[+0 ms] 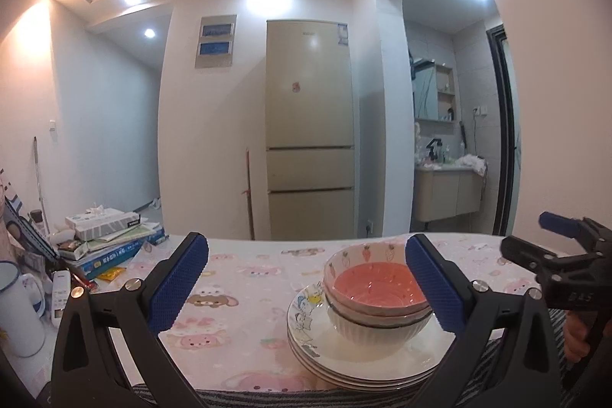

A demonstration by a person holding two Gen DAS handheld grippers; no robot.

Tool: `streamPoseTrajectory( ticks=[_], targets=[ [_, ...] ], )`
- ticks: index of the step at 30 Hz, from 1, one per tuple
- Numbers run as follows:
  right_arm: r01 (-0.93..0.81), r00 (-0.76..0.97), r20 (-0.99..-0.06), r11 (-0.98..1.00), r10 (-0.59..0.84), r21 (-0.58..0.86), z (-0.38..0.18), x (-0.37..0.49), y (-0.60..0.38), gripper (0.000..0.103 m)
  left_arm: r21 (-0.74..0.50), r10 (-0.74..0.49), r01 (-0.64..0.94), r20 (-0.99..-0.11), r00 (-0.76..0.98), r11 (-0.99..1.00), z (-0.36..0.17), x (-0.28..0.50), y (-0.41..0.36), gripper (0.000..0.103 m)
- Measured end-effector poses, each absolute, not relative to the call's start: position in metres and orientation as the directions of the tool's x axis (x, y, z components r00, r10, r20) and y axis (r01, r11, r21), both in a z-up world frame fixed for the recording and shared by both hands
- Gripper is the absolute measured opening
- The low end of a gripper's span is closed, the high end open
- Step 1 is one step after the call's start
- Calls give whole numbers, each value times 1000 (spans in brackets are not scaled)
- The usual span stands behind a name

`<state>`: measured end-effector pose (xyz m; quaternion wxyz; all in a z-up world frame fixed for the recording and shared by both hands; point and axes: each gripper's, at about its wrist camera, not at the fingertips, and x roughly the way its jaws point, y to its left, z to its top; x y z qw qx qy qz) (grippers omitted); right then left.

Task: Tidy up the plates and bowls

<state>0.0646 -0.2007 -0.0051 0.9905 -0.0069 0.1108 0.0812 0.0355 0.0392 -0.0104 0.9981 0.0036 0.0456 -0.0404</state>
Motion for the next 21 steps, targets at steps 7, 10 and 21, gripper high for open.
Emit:
streamPoseTrajectory(
  ticks=[7,10,21],
  targets=[
    [-148,981,-135,988,142,-39,2,43,-194,103,10,-95,97,-113,989,995,-14,36,37,103],
    [-157,978,-149,987,150,-40,2,44,-193,103,38,-89,94,-124,988,995,-15,37,32,103],
    [-146,970,-198,989,141,-7,-1,53,-198,103,10,-98,100,-121,988,995,-15,37,38,103]
  ],
)
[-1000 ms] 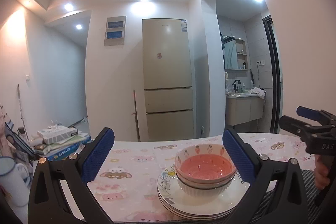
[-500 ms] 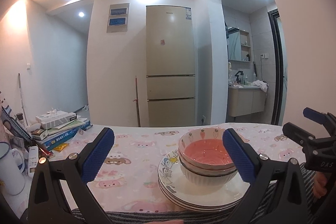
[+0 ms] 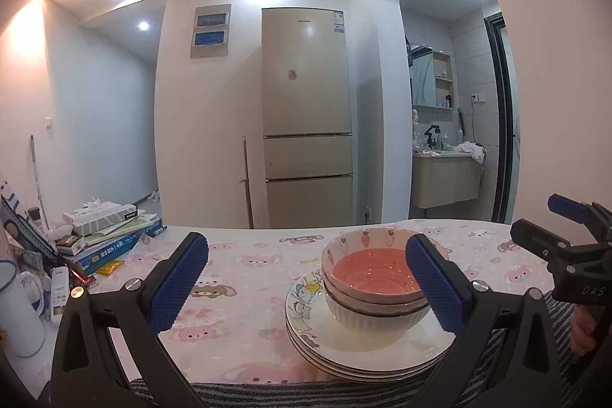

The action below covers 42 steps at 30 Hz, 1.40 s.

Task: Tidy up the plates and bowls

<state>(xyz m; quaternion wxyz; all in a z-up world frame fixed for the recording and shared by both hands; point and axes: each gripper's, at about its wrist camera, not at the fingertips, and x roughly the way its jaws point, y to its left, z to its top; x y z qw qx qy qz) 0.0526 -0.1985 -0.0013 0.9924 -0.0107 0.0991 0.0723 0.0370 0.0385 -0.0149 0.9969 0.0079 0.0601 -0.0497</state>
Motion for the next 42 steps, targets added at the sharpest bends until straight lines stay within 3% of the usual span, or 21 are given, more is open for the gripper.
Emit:
streamPoseTrajectory(
  ticks=[8,20,24,42],
  targets=[
    [-145,969,-203,989,140,-10,-2,54,-198,103,31,-105,108,-80,991,994,-15,29,36,103],
    [-147,967,-214,989,142,-10,-3,56,-198,103,56,-100,104,-77,992,993,-16,25,29,103],
    [-142,967,-217,990,136,-11,-3,55,-199,103,25,-180,183,-82,980,983,-16,24,35,103],
    [-117,976,-192,991,102,-64,-1,47,-195,103,27,-160,163,-94,983,986,-16,27,33,103]
  ],
)
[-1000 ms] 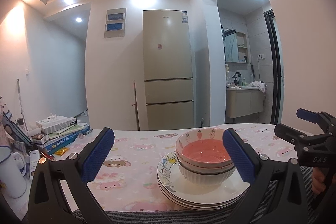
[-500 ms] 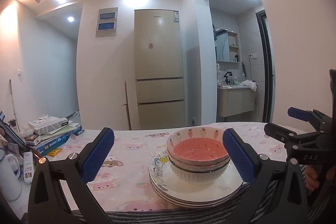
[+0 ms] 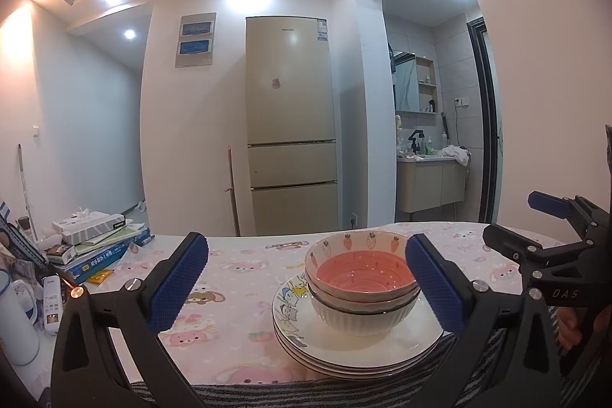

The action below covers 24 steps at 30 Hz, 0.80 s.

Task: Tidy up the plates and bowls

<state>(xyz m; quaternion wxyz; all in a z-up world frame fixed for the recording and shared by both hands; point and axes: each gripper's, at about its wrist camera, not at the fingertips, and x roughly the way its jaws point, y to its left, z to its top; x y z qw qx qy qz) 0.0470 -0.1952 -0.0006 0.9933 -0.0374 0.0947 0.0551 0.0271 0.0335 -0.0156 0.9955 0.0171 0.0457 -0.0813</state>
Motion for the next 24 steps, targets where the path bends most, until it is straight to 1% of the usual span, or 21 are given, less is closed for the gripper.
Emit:
streamPoseTrajectory(
  ticks=[24],
  targets=[
    [-112,977,-190,992,98,-65,-1,49,-195,103,23,-156,159,-93,983,987,-15,28,38,103]
  ],
)
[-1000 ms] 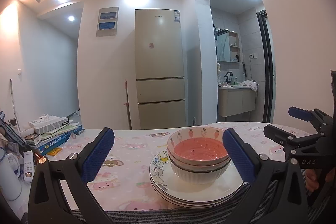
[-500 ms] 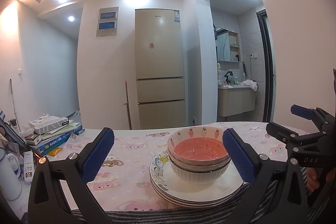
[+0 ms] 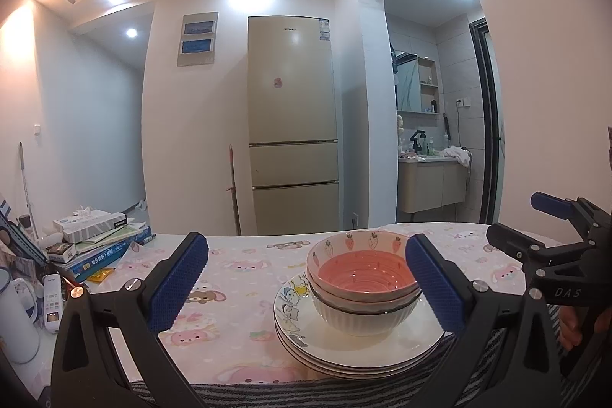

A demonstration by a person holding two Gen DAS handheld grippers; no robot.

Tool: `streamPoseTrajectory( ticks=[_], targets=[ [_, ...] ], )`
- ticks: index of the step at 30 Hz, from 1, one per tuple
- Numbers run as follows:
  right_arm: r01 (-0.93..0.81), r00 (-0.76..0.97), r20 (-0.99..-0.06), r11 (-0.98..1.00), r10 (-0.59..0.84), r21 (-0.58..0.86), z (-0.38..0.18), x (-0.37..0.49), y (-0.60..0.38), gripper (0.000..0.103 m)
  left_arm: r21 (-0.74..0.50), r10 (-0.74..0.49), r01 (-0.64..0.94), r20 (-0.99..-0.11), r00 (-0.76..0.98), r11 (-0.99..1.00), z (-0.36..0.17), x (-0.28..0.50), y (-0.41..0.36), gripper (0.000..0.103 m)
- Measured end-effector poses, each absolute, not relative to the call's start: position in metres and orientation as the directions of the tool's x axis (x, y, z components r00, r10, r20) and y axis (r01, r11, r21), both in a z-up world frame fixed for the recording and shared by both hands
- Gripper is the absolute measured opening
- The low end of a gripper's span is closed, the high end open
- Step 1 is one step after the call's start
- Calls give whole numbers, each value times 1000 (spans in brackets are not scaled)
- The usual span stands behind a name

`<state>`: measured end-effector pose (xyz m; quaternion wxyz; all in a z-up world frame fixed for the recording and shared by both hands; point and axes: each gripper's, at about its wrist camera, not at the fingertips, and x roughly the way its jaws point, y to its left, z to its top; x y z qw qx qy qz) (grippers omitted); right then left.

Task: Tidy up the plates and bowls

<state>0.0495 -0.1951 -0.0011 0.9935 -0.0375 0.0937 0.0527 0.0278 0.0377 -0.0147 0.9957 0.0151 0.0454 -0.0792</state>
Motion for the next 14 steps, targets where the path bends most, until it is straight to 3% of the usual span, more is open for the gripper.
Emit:
streamPoseTrajectory(
  ticks=[14],
  targets=[
    [-112,977,-188,992,100,-52,-2,50,-196,103,22,-147,149,-88,985,989,-17,27,37,103]
  ],
)
